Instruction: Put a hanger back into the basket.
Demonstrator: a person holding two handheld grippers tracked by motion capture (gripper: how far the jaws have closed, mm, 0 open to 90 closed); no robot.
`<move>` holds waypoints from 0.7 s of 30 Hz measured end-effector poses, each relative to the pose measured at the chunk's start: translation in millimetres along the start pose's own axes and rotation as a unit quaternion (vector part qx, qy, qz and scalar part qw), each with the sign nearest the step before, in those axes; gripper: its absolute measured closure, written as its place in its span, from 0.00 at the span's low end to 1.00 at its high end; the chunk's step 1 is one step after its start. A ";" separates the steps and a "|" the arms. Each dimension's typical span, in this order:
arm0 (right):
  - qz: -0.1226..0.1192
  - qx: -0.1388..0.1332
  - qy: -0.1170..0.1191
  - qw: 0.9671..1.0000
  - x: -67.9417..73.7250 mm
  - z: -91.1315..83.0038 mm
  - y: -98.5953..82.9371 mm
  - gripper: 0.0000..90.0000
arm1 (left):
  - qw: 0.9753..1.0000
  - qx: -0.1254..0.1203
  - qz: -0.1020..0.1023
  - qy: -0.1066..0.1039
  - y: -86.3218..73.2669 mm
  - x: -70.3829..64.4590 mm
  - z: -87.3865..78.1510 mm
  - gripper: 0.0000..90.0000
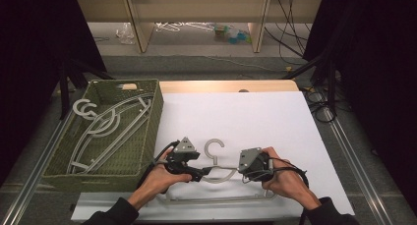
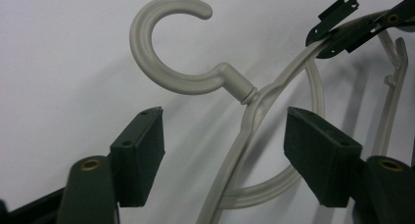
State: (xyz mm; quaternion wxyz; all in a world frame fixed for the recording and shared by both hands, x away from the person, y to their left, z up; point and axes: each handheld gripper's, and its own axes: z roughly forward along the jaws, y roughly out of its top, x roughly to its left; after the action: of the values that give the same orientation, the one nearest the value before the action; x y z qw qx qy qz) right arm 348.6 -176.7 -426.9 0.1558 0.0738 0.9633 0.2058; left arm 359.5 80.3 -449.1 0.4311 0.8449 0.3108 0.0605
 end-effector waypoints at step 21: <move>-0.022 -0.013 -0.013 1.000 5.1 -11.4 7.6 0.91 | 0.995 0.038 0.063 -0.061 4.2 -6.9 15.7 0.80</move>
State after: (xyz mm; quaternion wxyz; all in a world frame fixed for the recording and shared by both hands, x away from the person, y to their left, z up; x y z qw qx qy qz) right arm 340.6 -173.0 -415.2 0.1741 0.0533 0.9599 0.2133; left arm 361.7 63.6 -454.5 0.4126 0.8806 0.2318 0.0238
